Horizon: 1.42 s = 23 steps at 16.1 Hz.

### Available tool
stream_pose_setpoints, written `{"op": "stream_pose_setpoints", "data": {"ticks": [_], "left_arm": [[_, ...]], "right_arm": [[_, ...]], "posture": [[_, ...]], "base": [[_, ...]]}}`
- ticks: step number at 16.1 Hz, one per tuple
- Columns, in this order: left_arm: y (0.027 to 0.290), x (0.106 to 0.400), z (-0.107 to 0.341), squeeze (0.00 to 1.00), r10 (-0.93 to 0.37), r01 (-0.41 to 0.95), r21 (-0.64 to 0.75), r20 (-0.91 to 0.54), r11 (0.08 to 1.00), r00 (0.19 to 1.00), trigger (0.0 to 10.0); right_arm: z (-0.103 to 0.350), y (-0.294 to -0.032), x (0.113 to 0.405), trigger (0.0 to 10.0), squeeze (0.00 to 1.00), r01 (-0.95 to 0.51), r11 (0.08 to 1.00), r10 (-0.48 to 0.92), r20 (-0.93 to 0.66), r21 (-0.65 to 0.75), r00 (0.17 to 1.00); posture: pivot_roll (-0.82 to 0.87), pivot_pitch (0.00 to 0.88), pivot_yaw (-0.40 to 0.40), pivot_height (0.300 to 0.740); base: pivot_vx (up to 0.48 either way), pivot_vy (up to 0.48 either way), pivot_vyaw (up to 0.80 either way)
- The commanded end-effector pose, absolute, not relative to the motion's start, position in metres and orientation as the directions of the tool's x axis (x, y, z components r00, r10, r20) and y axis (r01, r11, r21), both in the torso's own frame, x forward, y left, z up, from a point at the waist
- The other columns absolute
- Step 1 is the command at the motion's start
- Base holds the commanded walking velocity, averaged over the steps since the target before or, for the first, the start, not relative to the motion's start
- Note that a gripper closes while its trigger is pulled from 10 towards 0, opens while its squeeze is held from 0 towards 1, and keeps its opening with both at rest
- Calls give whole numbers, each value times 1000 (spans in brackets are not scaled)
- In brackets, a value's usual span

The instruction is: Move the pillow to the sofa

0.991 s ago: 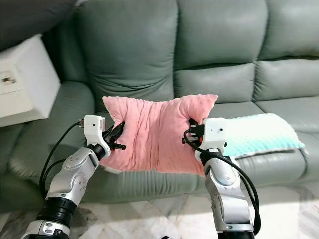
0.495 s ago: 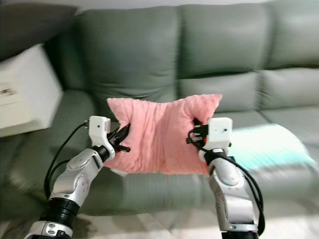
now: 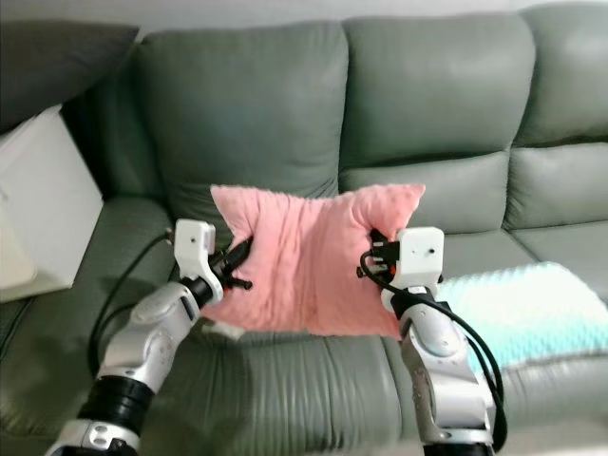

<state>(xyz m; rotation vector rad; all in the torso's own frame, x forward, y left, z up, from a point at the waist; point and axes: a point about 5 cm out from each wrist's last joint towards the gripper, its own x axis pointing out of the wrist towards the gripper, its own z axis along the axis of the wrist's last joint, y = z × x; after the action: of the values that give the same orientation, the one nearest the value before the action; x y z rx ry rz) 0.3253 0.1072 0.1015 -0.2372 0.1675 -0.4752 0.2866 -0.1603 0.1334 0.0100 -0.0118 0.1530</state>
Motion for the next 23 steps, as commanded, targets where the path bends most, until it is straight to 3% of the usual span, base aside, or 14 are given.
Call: {"op": "stream_pose_setpoints", "data": {"ticks": [1, 13, 15, 19, 23], "left_arm": [[115, 326, 104, 0, -452, 419, -244, -98, 875, 886, 10000], [142, 329, 95, 0, -287, 280, -68, -164, 958, 944, 10000], [158, 330, 87, 0, -205, 204, -25, -203, 979, 958, 10000], [172, 325, 64, 0, -199, 203, -12, -260, 979, 945, 10000], [189, 316, 40, 0, -134, 141, 1, -323, 990, 937, 10000]], "right_arm": [[141, -147, 287, 10000, 0, -199, 980, 198, 49, 18, 979], [134, -140, 283, 10000, 0, -244, 967, 242, 38, 76, 970], [129, -140, 290, 10000, 0, -250, 964, 249, 27, 88, 968], [114, -139, 307, 10000, 0, -244, 966, 248, -33, 91, 968], [86, -147, 307, 10000, 0, -150, 981, 166, -129, 125, 978]], "posture": [[-182, 0, 44, 740], [-162, 0, 54, 740], [-155, 0, 58, 740], [-122, 0, 63, 740], [-106, 86, 65, 740]], "base": [[0, 0, 0], [0, 0, 0], [0, 0, 0], [0, 0, 0], [0, 0, 0]]}}
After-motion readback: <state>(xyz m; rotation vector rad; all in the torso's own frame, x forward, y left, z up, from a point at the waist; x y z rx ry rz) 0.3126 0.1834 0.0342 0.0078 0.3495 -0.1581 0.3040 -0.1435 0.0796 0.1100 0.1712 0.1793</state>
